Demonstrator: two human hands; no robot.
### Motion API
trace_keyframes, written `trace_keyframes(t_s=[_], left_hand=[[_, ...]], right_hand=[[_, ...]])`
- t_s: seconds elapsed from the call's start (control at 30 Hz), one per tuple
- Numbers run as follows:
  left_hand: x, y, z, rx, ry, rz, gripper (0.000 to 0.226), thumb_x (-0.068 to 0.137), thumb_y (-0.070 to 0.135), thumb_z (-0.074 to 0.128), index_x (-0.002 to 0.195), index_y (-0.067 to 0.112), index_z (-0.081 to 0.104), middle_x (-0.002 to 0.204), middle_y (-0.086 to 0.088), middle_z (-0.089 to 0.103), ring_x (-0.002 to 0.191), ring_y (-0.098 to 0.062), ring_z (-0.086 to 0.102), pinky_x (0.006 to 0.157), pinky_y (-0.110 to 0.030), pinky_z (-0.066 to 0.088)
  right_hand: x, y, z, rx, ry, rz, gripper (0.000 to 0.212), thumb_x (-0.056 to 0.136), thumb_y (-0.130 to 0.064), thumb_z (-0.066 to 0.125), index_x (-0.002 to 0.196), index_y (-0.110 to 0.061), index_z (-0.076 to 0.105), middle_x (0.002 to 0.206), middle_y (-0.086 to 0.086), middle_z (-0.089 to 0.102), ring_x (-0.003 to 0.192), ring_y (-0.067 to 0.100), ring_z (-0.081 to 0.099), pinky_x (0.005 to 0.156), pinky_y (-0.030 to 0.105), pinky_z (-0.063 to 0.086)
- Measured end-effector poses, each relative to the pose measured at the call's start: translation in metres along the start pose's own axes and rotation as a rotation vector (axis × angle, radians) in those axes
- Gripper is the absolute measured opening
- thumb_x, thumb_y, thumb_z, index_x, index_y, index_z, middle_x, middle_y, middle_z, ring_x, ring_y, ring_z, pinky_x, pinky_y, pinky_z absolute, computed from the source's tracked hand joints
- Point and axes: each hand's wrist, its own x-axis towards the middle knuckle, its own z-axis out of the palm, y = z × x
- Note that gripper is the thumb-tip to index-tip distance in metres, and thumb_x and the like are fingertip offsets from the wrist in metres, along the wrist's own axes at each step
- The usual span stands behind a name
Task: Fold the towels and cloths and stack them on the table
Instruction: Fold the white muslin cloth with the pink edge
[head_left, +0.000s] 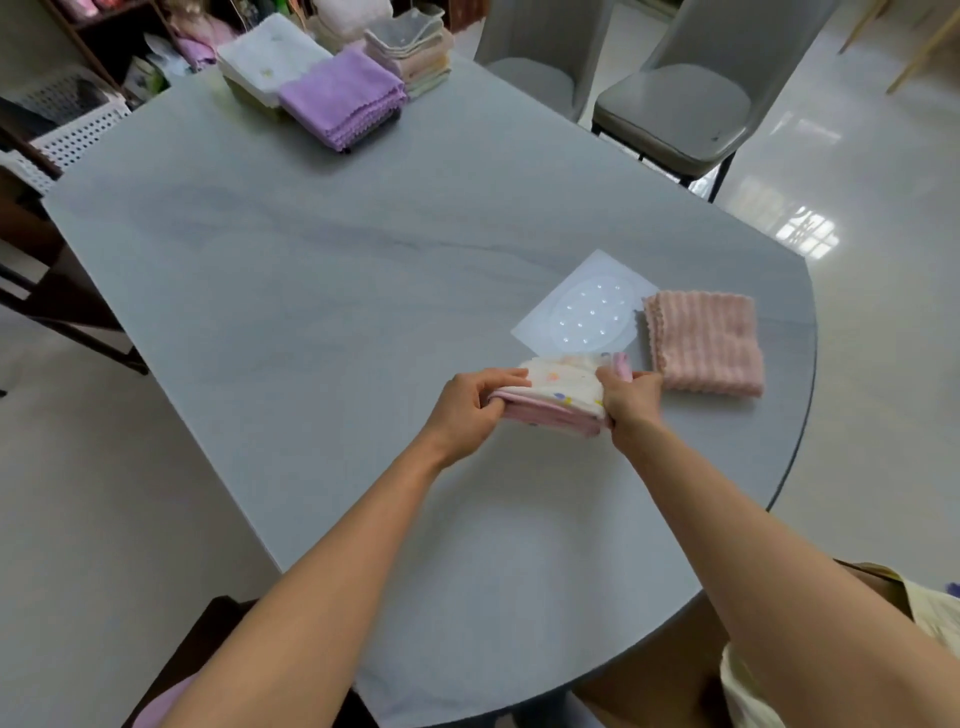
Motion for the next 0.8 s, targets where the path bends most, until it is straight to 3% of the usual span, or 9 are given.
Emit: trace_keyframes(t_s=[0.1,0.2,0.23,0.3,0.43,0.5,0.6,0.7,0.8], left_hand=[[0.003,-0.003,0.016,0.22,-0.035,0.058,0.05,0.081,-0.013,0.04,0.119,0.005,0.067,0.14,-0.005,0.052,0.135,-0.013,0.042,0.109,-0.011,0.027],[0.001,-0.019,0.033,0.31,-0.128,0.023,0.054,0.084,-0.011,0.038,0.132,0.005,0.056,0.154,-0.005,0.029,0.146,-0.017,0.017,0.11,-0.01,0.012],[0.001,-0.026,0.036,0.335,-0.174,0.001,0.055,0.084,-0.01,0.038,0.135,0.007,0.052,0.156,-0.005,0.024,0.147,-0.019,0.012,0.11,-0.011,0.009],[-0.003,-0.036,0.039,0.371,-0.199,-0.03,0.053,0.085,-0.002,0.04,0.135,0.01,0.053,0.157,-0.002,0.022,0.148,-0.021,0.007,0.112,-0.016,0.007],[0.002,-0.032,0.049,0.439,0.163,0.022,0.048,0.084,0.034,0.032,0.106,0.014,0.07,0.132,-0.001,0.059,0.131,-0.021,0.042,0.106,-0.025,0.029],[0.019,-0.03,0.056,0.498,0.207,0.107,0.051,0.089,0.034,0.029,0.118,0.012,0.066,0.133,-0.004,0.058,0.129,-0.023,0.044,0.108,-0.025,0.028],[0.043,-0.03,0.066,0.716,-0.074,0.158,0.051,0.099,0.025,0.027,0.147,0.012,0.034,0.157,-0.007,0.025,0.147,-0.025,0.014,0.119,-0.032,0.01],[0.051,-0.038,0.068,0.986,-0.332,0.082,0.058,0.104,0.029,0.024,0.153,0.017,-0.004,0.16,0.0,-0.013,0.147,-0.021,-0.015,0.119,-0.04,-0.003],[0.046,-0.04,0.068,1.099,-0.4,0.102,0.064,0.103,0.035,0.023,0.151,0.017,-0.016,0.157,-0.001,-0.024,0.144,-0.022,-0.023,0.118,-0.046,-0.007]], right_hand=[[0.0,0.005,-0.011,-0.073,0.037,-0.141,0.033,0.092,-0.029,0.055,0.112,-0.012,0.035,0.109,0.01,0.056,0.094,0.026,0.056,0.079,0.036,0.045],[0.002,0.013,-0.014,-0.121,-0.058,-0.119,0.067,0.087,-0.059,0.05,0.134,-0.019,0.024,0.124,0.008,0.055,0.11,0.026,0.056,0.098,0.042,0.044],[0.006,0.019,-0.015,-0.164,-0.083,-0.141,0.072,0.088,-0.054,0.052,0.141,-0.02,0.018,0.128,0.011,0.055,0.113,0.027,0.056,0.102,0.044,0.043],[0.005,0.026,-0.015,-0.287,-0.152,-0.255,0.074,0.09,-0.025,0.053,0.148,-0.015,0.008,0.133,0.016,0.052,0.117,0.03,0.054,0.103,0.046,0.041],[0.007,0.038,-0.018,-0.432,-0.154,-0.466,0.076,0.086,-0.005,0.054,0.149,-0.015,0.012,0.143,0.016,0.04,0.128,0.03,0.043,0.107,0.041,0.036],[0.005,0.041,-0.018,-0.425,-0.106,-0.494,0.075,0.085,-0.003,0.054,0.149,-0.014,0.016,0.137,0.018,0.044,0.123,0.032,0.046,0.104,0.04,0.038],[0.003,0.042,-0.015,-0.392,-0.038,-0.48,0.072,0.083,0.001,0.054,0.147,-0.013,0.023,0.129,0.019,0.049,0.117,0.034,0.05,0.099,0.035,0.039],[0.001,0.042,-0.016,-0.467,-0.008,-0.48,0.066,0.085,0.0,0.054,0.145,-0.011,0.028,0.135,0.019,0.041,0.121,0.034,0.045,0.099,0.031,0.034],[0.0,0.052,-0.02,-0.853,0.168,-0.773,0.06,0.088,-0.006,0.049,0.145,-0.011,0.033,0.15,0.021,0.028,0.137,0.035,0.029,0.107,0.041,0.027]])
